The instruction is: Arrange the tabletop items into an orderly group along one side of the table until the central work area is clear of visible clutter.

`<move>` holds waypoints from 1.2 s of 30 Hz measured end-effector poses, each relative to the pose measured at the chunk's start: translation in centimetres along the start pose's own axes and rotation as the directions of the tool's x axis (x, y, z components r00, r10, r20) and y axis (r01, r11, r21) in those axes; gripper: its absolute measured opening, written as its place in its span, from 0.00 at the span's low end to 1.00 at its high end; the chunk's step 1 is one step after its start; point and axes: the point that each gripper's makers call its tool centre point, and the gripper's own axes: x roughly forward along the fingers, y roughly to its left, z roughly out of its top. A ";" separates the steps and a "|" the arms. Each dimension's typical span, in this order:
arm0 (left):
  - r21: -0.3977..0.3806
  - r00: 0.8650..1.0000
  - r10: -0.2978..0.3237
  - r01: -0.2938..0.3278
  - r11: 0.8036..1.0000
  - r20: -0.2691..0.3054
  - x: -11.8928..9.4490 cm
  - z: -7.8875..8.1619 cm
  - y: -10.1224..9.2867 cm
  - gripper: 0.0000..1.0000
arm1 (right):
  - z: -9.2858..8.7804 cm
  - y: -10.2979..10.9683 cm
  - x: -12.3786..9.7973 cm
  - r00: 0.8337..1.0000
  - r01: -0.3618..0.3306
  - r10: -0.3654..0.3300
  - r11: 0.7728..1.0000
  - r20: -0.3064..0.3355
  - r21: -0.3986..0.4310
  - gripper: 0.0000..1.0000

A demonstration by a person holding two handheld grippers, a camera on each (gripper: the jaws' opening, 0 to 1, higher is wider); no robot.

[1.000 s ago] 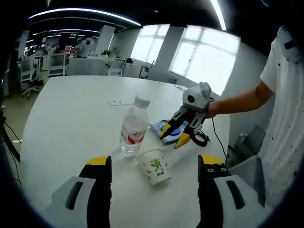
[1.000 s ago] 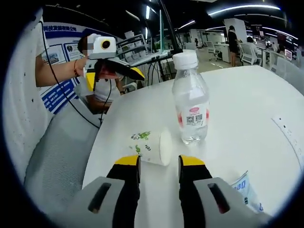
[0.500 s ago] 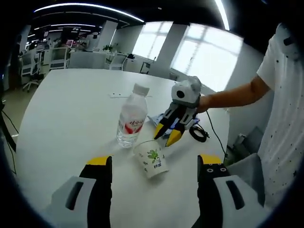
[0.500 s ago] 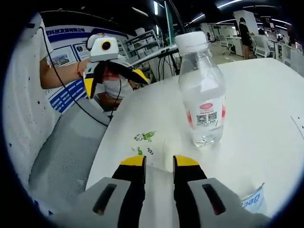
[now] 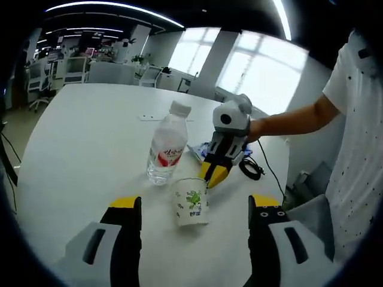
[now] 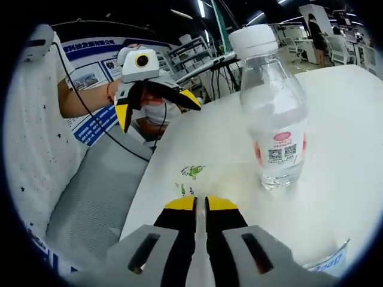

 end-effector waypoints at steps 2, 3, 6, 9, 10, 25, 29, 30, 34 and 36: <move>0.004 1.000 -0.002 0.002 1.000 0.004 0.0 0.1 -0.2 0.74 | 0.0 0.5 0.1 1.000 -0.012 0.012 1.000 -0.007 -0.006 0.00; 0.005 1.000 -0.004 0.004 1.000 0.006 0.0 0.2 -0.3 0.74 | 0.0 0.7 0.2 1.000 -0.012 0.011 1.000 -0.014 -0.011 0.00; 0.011 1.000 -0.007 0.007 1.000 0.010 -0.1 0.3 -0.7 0.73 | -0.1 1.7 0.4 0.999 -0.036 0.036 0.999 -0.025 0.000 0.00; 0.016 1.000 -0.007 0.007 1.000 0.016 -0.4 0.4 -0.9 0.73 | 0.1 2.8 0.3 0.998 -0.051 0.050 0.999 -0.039 -0.009 0.00; 0.016 1.000 -0.007 0.007 1.000 0.018 -0.4 0.5 -1.0 0.73 | 0.2 3.0 0.2 0.998 -0.049 0.049 0.999 -0.039 -0.015 0.00; 0.050 0.998 -0.025 0.023 0.998 0.054 -0.9 1.3 -2.1 0.72 | 1.8 4.1 -4.1 0.994 0.076 -0.081 0.995 -0.067 -0.069 0.00; 0.059 0.997 -0.034 0.031 0.998 0.064 -1.0 1.5 -2.4 0.72 | 2.0 3.8 -5.7 0.985 0.135 -0.144 0.986 -0.095 -0.095 0.00; 0.060 0.997 -0.035 0.031 0.998 0.064 -1.1 1.5 -2.5 0.72 | 2.0 3.6 -6.0 0.981 0.152 -0.162 0.983 -0.107 -0.099 0.00; 0.072 0.997 -0.043 0.039 0.997 0.064 -1.1 1.5 -2.8 0.72 | 1.9 2.9 -7.8 0.954 0.217 -0.246 0.961 -0.172 -0.172 0.00; 0.076 0.997 -0.046 0.041 0.996 0.068 -1.2 1.6 -2.9 0.72 | 2.3 2.8 -8.7 0.942 0.235 -0.275 0.949 -0.190 -0.211 0.00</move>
